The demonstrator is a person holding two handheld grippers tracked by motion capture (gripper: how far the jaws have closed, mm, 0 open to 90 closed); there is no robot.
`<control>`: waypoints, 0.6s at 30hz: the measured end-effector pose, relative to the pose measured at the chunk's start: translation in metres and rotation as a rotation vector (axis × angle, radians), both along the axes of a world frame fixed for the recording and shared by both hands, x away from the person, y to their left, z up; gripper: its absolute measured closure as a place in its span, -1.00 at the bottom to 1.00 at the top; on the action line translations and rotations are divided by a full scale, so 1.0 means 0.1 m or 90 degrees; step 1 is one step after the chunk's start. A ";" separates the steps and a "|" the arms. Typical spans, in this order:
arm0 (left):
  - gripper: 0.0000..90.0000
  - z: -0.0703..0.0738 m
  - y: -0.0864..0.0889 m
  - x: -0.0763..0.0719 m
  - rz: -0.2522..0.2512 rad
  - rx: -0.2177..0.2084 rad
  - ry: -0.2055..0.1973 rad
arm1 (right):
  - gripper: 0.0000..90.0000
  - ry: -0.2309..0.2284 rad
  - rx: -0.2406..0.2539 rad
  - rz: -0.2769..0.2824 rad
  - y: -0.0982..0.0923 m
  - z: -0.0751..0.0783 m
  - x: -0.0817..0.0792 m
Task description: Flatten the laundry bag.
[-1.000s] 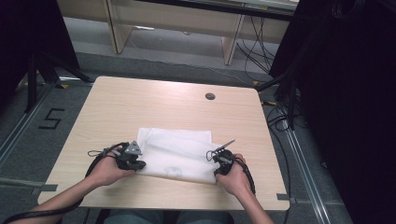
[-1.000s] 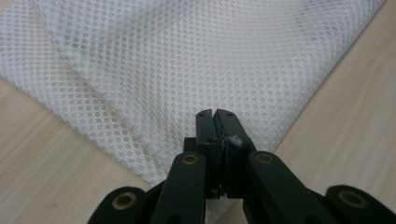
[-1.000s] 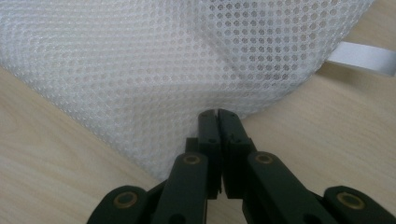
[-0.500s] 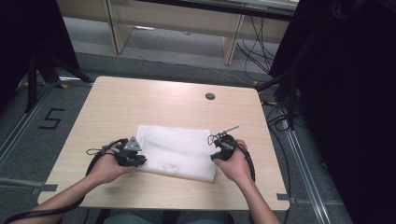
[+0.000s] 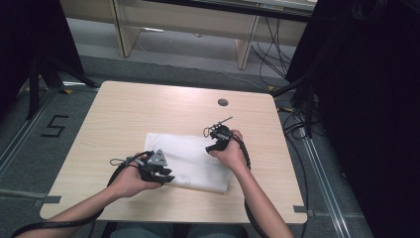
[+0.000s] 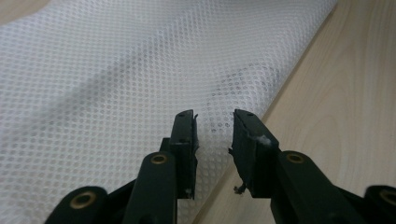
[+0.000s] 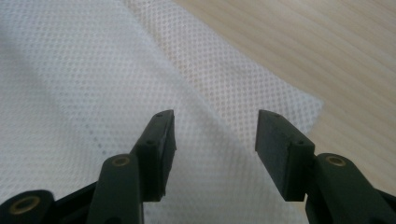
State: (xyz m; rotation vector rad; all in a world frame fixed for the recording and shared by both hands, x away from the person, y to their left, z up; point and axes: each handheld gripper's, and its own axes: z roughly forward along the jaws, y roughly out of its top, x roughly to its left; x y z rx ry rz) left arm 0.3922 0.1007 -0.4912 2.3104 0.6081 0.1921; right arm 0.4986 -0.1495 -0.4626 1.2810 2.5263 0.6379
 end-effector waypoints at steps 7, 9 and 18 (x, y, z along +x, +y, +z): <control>0.52 -0.04 -0.04 0.02 -0.029 0.040 0.006 | 0.14 0.026 -0.020 0.029 0.09 -0.16 0.15; 0.52 -0.06 -0.05 0.02 -0.033 0.046 0.004 | 0.30 0.040 -0.030 0.045 0.13 -0.19 0.15; 0.52 -0.10 -0.06 0.02 -0.033 0.049 0.006 | 0.83 0.061 -0.019 0.047 0.19 -0.19 0.13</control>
